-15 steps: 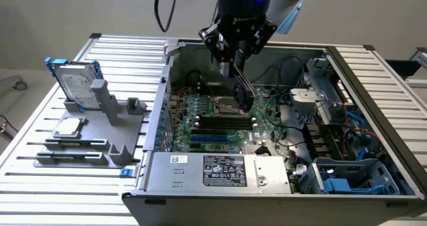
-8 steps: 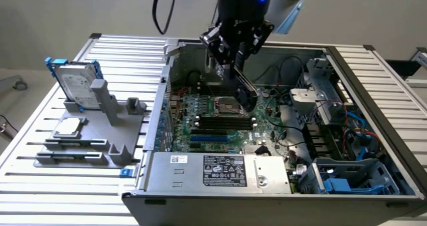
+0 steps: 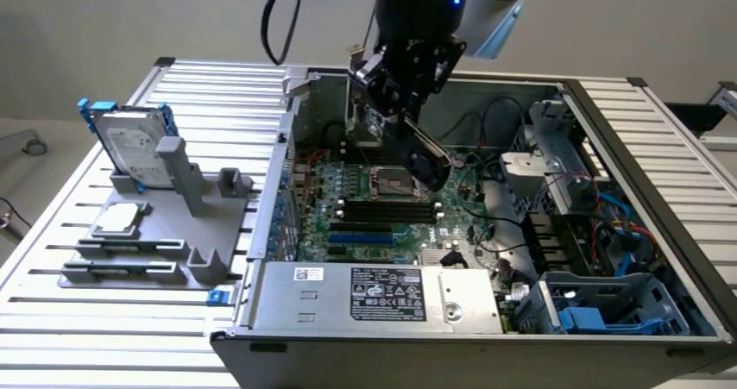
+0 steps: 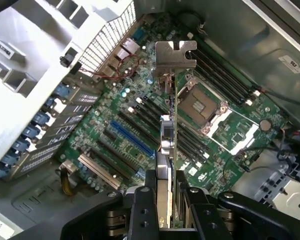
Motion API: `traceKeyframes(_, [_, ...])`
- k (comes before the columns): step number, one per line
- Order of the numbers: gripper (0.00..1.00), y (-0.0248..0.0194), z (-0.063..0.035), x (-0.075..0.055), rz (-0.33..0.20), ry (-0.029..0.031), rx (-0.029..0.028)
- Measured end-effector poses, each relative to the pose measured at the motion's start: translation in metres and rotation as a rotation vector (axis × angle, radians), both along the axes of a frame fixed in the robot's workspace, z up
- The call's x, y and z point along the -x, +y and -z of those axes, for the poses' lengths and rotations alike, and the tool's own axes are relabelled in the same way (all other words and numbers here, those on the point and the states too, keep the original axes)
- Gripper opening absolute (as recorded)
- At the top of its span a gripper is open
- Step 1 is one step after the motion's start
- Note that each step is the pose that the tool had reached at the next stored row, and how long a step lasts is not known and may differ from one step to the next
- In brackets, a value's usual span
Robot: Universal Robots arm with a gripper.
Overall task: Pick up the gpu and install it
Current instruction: 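Insert the gpu into the slot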
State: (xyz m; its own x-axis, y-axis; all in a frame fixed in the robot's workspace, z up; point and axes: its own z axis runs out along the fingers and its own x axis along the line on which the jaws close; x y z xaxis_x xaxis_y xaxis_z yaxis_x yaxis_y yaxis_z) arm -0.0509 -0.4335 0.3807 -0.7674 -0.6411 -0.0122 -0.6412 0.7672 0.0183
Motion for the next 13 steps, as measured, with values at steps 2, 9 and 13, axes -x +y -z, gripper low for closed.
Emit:
traceKeyframes(2, [0.26, 0.0000, 0.0008, 0.0000, -0.037, 0.0000, 0.0000])
traceKeyframes(9, [0.26, 0.0000, 0.0044, 0.0000, -0.164, 0.0000, -0.0001])
traceKeyframes(13, [0.26, 0.0000, 0.0090, 0.0000, -0.236, 0.0000, -0.0001])
